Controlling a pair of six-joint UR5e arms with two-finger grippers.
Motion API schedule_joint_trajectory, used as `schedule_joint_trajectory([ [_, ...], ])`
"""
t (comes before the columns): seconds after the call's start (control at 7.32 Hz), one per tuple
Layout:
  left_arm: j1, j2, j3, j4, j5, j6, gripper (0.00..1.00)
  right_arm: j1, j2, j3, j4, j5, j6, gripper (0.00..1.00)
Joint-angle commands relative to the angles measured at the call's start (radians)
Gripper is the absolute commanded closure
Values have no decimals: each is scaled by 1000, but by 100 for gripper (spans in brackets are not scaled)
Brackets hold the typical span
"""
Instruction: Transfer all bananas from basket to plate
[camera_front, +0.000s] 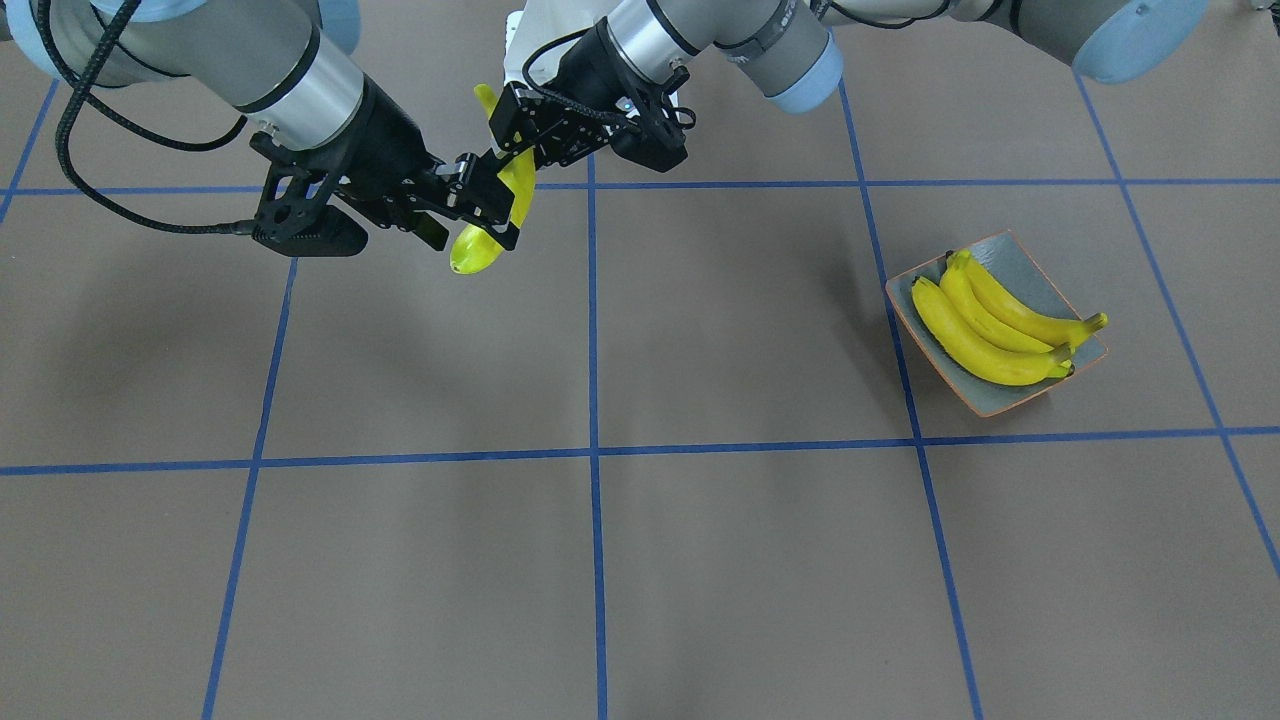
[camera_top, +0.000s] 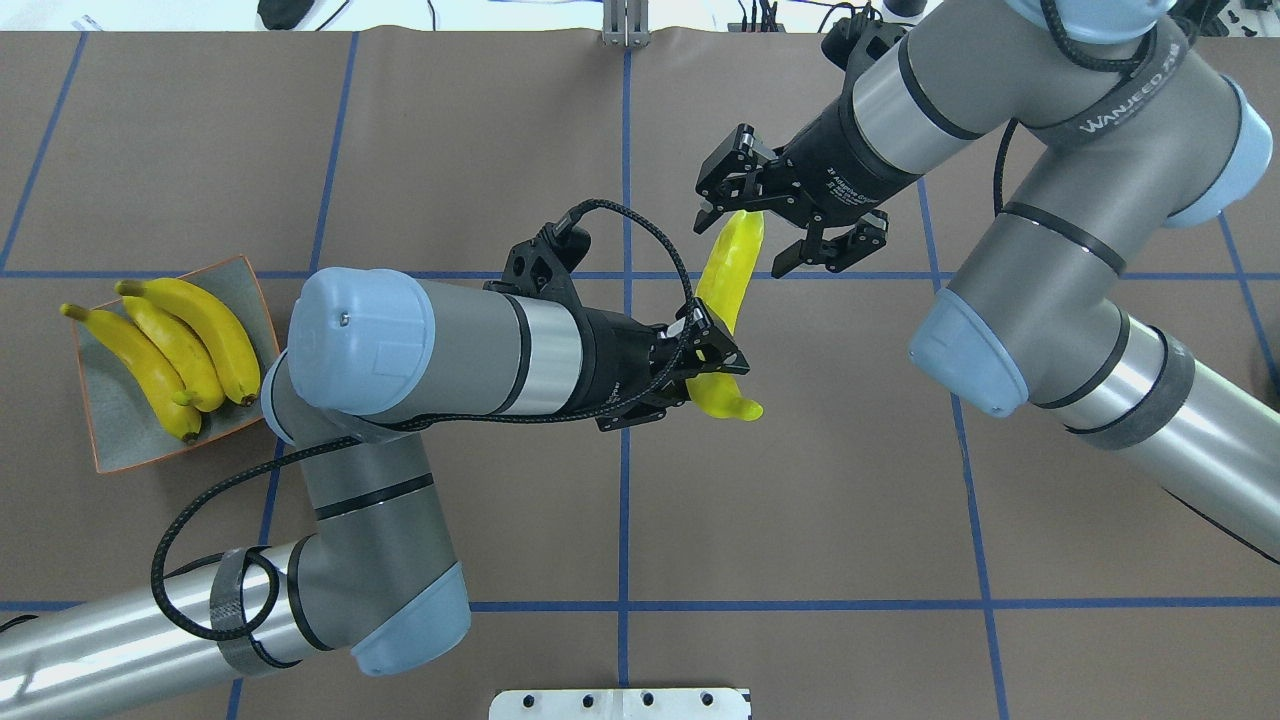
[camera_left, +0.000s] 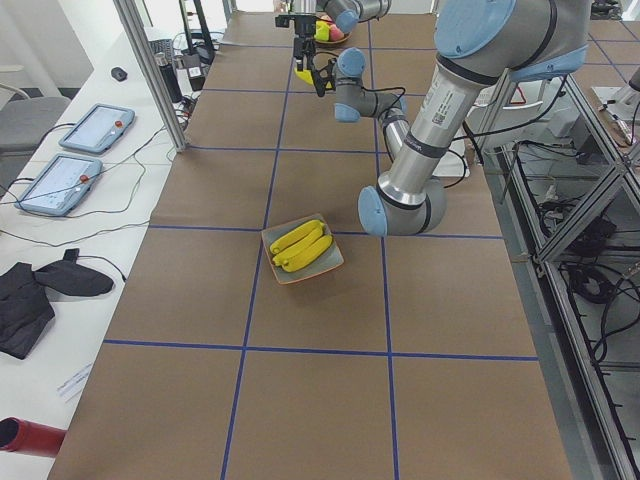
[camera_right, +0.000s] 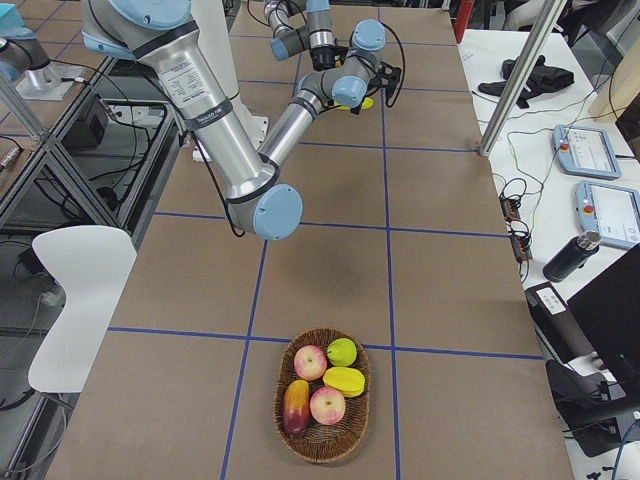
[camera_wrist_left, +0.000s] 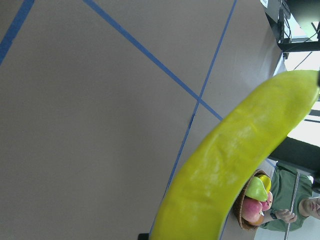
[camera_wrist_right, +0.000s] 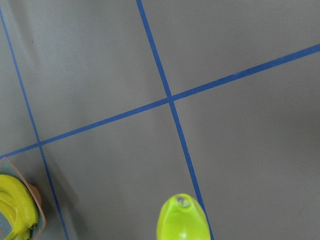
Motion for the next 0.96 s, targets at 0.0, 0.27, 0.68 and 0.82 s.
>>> schedule_joint_trajectory([
  [0.0,-7,27,-6,30,0,1,100,51,-17,33,-1,49,-1,0],
  [0.27,-71,129,-138,201,8,-3,100,136,-46,35,-3,77,-10,0],
  [0.68,-232,448,-400,397,24,-13,100,197,-121,22,-3,-4,-114,0],
  [0.82,-271,572,-453,400,23,-14,100,219,-143,12,-5,-16,-184,0],
])
